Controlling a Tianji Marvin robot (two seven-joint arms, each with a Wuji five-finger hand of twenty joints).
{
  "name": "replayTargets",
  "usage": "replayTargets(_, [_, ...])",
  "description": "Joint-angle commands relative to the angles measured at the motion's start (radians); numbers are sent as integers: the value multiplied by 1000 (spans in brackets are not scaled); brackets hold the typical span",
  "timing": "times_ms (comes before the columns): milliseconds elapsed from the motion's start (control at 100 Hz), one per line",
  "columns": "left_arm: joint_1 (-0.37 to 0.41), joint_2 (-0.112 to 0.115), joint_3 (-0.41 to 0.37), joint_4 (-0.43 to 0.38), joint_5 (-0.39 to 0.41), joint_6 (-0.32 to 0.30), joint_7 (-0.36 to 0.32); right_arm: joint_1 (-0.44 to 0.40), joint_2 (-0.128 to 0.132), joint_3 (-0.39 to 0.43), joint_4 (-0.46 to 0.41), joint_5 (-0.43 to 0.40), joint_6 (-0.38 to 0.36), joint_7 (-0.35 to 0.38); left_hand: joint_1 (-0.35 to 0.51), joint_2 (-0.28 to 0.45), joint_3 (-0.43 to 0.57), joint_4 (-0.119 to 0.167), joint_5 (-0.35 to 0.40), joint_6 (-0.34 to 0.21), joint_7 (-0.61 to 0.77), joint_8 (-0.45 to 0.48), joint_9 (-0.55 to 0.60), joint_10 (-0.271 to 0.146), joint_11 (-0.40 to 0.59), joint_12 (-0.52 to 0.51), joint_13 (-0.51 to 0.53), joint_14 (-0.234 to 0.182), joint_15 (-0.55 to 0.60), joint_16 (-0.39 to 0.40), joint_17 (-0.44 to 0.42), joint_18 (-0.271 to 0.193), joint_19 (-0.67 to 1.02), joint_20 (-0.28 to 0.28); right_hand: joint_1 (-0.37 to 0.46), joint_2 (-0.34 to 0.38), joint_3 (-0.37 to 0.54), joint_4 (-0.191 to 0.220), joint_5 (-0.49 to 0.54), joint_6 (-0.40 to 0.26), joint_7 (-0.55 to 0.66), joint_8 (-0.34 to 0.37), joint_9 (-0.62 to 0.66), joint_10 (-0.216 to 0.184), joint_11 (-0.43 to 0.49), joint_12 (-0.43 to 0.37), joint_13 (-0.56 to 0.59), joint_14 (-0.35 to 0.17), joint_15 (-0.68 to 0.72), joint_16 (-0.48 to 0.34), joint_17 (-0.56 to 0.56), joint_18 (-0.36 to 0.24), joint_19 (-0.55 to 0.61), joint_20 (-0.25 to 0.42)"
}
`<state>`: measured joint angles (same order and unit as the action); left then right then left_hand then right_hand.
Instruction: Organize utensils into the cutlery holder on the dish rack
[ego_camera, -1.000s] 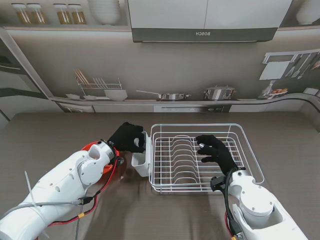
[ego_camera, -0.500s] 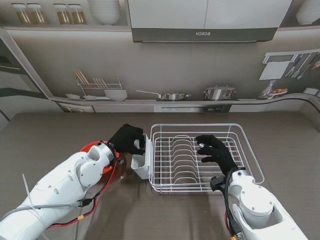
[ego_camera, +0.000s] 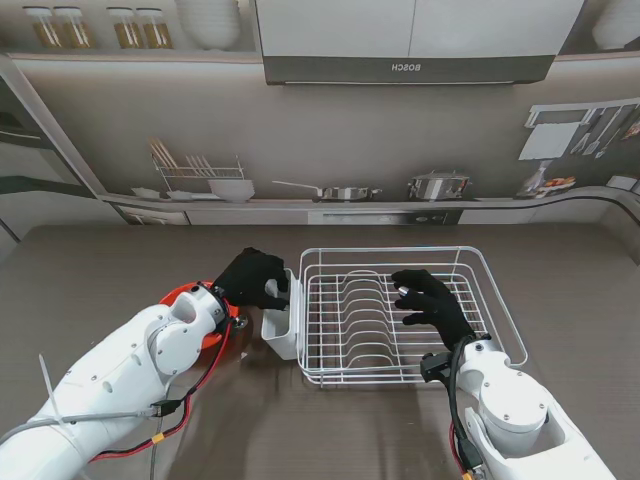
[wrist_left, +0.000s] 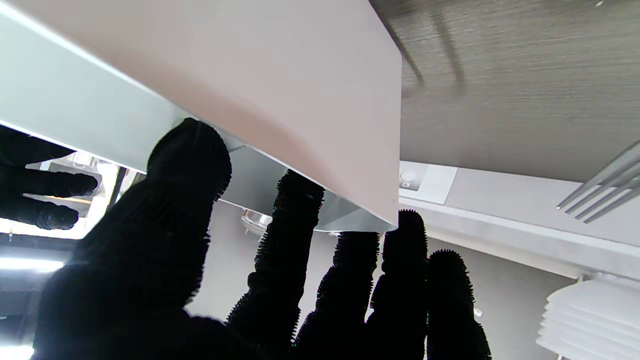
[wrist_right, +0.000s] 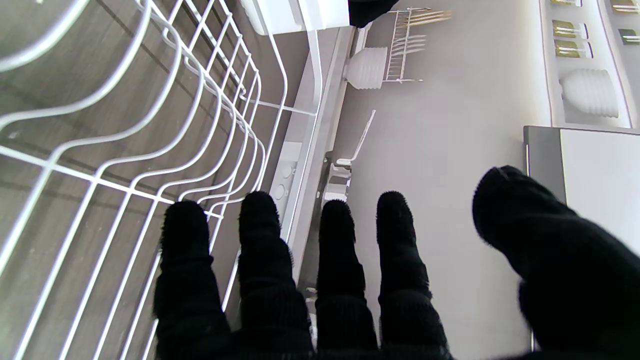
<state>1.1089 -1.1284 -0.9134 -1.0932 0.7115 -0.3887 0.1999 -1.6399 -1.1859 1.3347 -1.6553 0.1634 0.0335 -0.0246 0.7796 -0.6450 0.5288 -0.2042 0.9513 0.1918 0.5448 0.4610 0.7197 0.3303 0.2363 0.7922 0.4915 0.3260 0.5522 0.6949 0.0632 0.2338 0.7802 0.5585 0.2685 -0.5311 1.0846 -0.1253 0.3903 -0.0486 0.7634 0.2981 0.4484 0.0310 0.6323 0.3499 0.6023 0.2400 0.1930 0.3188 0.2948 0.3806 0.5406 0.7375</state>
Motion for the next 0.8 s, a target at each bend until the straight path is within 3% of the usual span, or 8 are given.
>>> replayTargets(0, [3, 5, -7, -7, 3, 1, -20, -4, -4, -2, -1, 1, 1, 13, 66, 113, 69, 80, 3, 19, -53, 19, 87, -72, 154, 32, -26, 15, -21, -11, -27, 3, -26, 8, -24, 21, -6, 20, 7, -2, 0, -20, 11, 0, 1, -4, 25, -5, -6, -5, 5, -4, -11, 14])
replayTargets(90, [5, 5, -11, -9, 3, -1, -20, -4, -4, -2, -1, 1, 1, 14, 37, 140, 64, 83, 1, 34, -92, 9, 86, -68, 151, 31, -29, 17, -23, -12, -30, 4, -29, 8, -23, 21, -6, 20, 8, -2, 0, -20, 10, 2, 1, -4, 26, -5, -6, -4, 4, -4, -11, 14])
replayTargets(300, [7, 5, -12, -8, 4, -5, -17, -4, -4, -2, -1, 2, 0, 14, -18, 193, 76, 121, -1, 68, -217, -14, 84, -61, 135, 22, -33, 21, -31, -13, -31, 11, -43, 11, -24, 21, -6, 20, 9, -2, 0, -20, 11, 1, 1, -4, 26, -5, -6, -4, 4, -3, -11, 14])
replayTargets(430, [8, 5, -13, -9, 0, -5, -22, -4, -4, -1, -1, 2, 0, 13, -45, 215, 59, 135, -7, 62, -252, -35, 77, -55, 97, -11, -37, 24, -51, -24, -33, 14, -56, 13, -24, 21, -6, 20, 9, -1, 0, -20, 12, 2, 1, -4, 27, -5, -5, -4, 5, -4, -11, 14])
replayTargets(580, [9, 5, -14, -12, -6, -3, -29, -4, -4, -1, -1, 2, 0, 14, -48, 236, 6, 140, -27, 39, -272, -55, 58, -41, -3, -151, -51, 25, -104, -59, -36, 31, -89, 24, -24, 22, -6, 20, 8, -1, 0, -20, 11, 2, 0, -4, 26, -5, -6, -4, 4, -3, -11, 14])
replayTargets(790, [14, 5, -18, -18, -11, 4, -36, -4, -4, -1, -1, 3, 1, 15, -54, 263, -35, 144, -42, 2, -276, -55, 33, -31, -47, -219, -57, 26, -138, -79, -36, 45, -114, 32, -24, 24, -7, 20, 10, 2, 0, -20, 13, 2, 1, -4, 26, -1, -6, -4, 5, -1, -11, 14])
